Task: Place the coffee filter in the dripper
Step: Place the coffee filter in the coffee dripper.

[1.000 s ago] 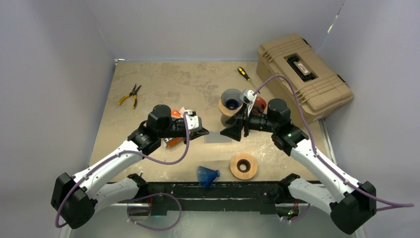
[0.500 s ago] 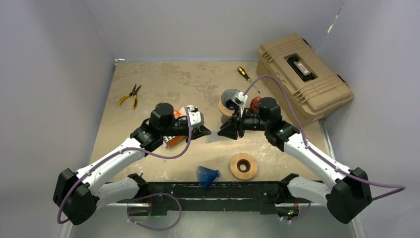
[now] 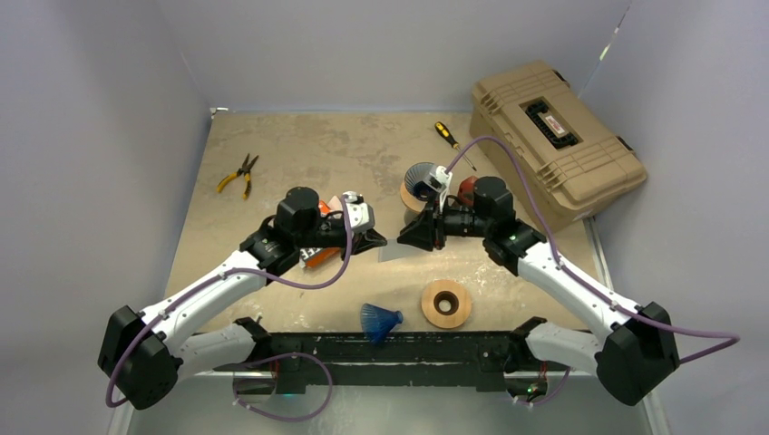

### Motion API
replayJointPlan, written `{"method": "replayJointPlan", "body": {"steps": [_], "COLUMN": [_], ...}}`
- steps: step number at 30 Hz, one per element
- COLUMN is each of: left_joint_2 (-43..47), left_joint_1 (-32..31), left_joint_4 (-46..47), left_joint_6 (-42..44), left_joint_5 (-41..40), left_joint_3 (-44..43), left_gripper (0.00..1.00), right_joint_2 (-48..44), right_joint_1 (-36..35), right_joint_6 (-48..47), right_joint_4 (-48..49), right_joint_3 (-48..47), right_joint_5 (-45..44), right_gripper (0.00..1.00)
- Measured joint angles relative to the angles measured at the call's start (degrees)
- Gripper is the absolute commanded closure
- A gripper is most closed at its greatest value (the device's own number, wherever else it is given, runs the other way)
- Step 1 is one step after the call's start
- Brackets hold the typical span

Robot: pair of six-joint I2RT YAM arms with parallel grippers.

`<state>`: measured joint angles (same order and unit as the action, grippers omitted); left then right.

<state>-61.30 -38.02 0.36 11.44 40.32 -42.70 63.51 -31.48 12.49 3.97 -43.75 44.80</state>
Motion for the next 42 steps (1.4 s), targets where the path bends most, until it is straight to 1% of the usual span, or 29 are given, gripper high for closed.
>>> {"method": "replayJointPlan", "body": {"steps": [4,10,21,27,28,31,32,35,37,39,40,42], "left_joint_2": [0.0,-0.4,-1.0,-1.1,-1.1,-1.1,-1.1,-1.1,-1.1,-1.1,-1.1,-1.1], "left_joint_1": [0.0,0.0,0.0,0.0,0.0,0.0,0.0,0.0,0.0,0.0,0.0,0.0], "left_joint_4": [0.0,0.0,-0.1,-0.5,-0.5,-0.6,-0.7,-0.9,-0.9,-0.9,-0.9,-1.2], "left_joint_6": [0.0,0.0,0.1,0.3,0.4,0.8,1.1,1.3,1.4,1.6,1.6,1.6], "left_joint_5": [0.0,0.0,-0.3,-1.9,-2.0,-2.3,-2.3,-2.4,-2.4,-2.4,-2.4,-2.4], "left_joint_3": [0.0,-0.3,-0.5,-1.1,-1.2,-1.4,-1.6,-1.9,-2.1,-2.1,-2.1,-2.1], "left_gripper": [1.00,1.00,1.00,1.00,1.00,1.00,1.00,1.00,1.00,1.00,1.00,1.00], "right_joint_2": [0.6,0.7,0.9,0.8,0.7,0.3,0.1,-0.6,-0.9,-1.0,-0.9,-0.9], "right_joint_1": [0.0,0.0,0.0,0.0,0.0,0.0,0.0,0.0,0.0,0.0,0.0,0.0], "right_joint_6": [-0.1,-0.4,-0.5,0.8,1.0,1.6,1.6,1.7,1.8,1.8,1.8,1.9], "right_joint_4": [0.0,0.0,0.0,0.7,0.7,0.3,0.0,-0.3,-0.3,-0.3,-0.3,-0.3], "right_joint_3": [0.0,0.0,0.0,0.0,0.0,0.0,0.0,0.0,0.0,0.0,0.0,0.0], "right_joint_5": [0.0,0.0,0.0,1.1,1.3,1.2,1.2,1.0,1.0,1.0,1.0,1.1], "right_gripper": [0.73,1.00,1.00,0.99,0.89,0.71,0.66,0.62,0.62,0.70,0.72,0.72]}}
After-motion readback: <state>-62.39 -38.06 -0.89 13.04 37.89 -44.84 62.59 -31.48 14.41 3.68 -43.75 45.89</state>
